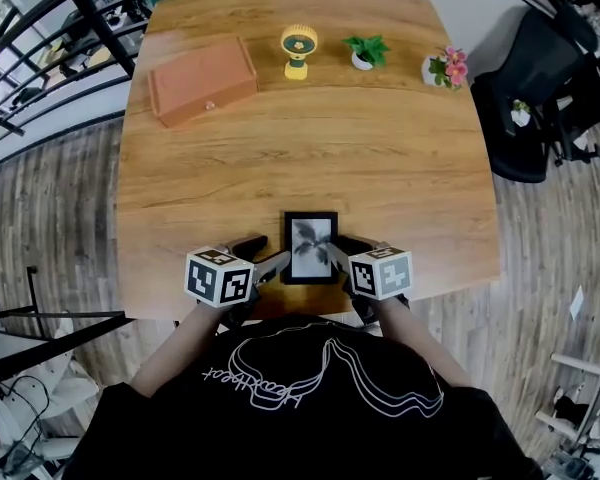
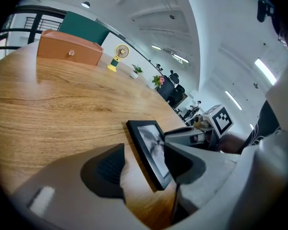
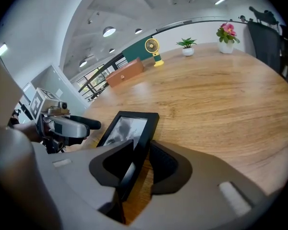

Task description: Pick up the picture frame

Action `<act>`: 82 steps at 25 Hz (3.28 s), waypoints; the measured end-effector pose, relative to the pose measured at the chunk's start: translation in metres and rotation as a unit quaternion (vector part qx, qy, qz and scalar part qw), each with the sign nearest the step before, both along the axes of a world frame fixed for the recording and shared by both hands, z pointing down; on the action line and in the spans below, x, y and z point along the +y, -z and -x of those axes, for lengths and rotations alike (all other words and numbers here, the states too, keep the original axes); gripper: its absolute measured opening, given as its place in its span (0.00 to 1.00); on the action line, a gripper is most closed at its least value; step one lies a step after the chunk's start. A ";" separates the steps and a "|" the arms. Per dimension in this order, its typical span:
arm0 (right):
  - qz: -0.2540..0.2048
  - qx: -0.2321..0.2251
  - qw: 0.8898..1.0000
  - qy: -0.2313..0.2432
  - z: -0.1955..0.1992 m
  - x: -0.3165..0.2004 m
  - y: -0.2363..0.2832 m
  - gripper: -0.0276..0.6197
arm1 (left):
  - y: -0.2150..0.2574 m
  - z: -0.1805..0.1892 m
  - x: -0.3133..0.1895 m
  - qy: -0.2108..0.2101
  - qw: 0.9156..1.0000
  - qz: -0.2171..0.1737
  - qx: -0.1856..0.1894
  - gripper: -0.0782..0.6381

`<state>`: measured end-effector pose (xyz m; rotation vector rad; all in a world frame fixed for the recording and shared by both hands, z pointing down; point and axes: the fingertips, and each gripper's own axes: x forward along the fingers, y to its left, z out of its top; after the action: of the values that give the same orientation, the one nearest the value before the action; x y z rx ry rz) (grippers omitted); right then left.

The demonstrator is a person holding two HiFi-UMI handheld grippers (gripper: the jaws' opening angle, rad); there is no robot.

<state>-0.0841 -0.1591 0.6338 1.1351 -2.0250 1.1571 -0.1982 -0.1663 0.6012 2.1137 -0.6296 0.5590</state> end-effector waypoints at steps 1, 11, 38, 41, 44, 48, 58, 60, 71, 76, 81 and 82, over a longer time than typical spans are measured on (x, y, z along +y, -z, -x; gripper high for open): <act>0.002 -0.007 1.000 -0.007 -0.001 0.000 0.000 0.24 | -0.001 -0.001 0.001 -0.004 1.000 0.000 -0.001 0.46; 0.038 -0.080 0.996 -0.030 -0.006 -0.004 -0.001 0.21 | -0.007 -0.013 0.006 0.009 1.000 0.009 -0.014 0.46; 0.118 -0.165 0.979 0.031 -0.005 -0.006 -0.005 0.20 | -0.011 -0.042 0.019 0.116 0.987 0.108 0.036 0.28; 0.114 -0.157 0.980 0.048 -0.005 -0.005 -0.005 0.21 | -0.004 -0.045 0.016 0.129 0.983 0.113 0.058 0.27; 0.116 -0.160 0.978 0.069 -0.006 -0.003 -0.004 0.24 | 0.005 -0.051 0.012 0.146 0.979 0.109 0.087 0.25; 0.111 -0.157 0.977 0.092 -0.010 -0.001 -0.001 0.31 | 0.017 -0.063 0.008 0.148 0.980 0.084 0.105 0.24; 0.052 -0.149 0.984 0.086 -0.045 -0.008 0.024 0.40 | 0.035 -0.072 0.010 0.161 0.979 0.060 0.112 0.22; 0.021 -0.158 0.984 0.084 -0.052 -0.010 0.042 0.36 | 0.044 -0.073 0.009 0.159 0.979 0.054 0.118 0.22; -0.163 -0.248 0.952 0.079 -0.053 0.008 0.174 0.08 | 0.151 -0.067 0.016 0.125 0.975 -0.021 0.181 0.22; -0.223 -0.235 0.943 0.078 -0.046 0.031 0.218 0.08 | 0.196 -0.048 0.027 0.121 0.971 -0.066 0.194 0.22; -0.262 -0.230 0.935 0.066 -0.040 0.047 0.249 0.08 | 0.228 -0.042 0.040 0.105 0.966 -0.097 0.214 0.22; -0.269 -0.228 0.934 0.061 -0.039 0.049 0.253 0.08 | 0.233 -0.041 0.041 0.102 0.965 -0.102 0.218 0.22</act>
<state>-0.0455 -0.1104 0.3804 1.0163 -2.8527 0.8789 -0.1573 -0.1251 0.3686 2.2286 -0.6586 -0.0943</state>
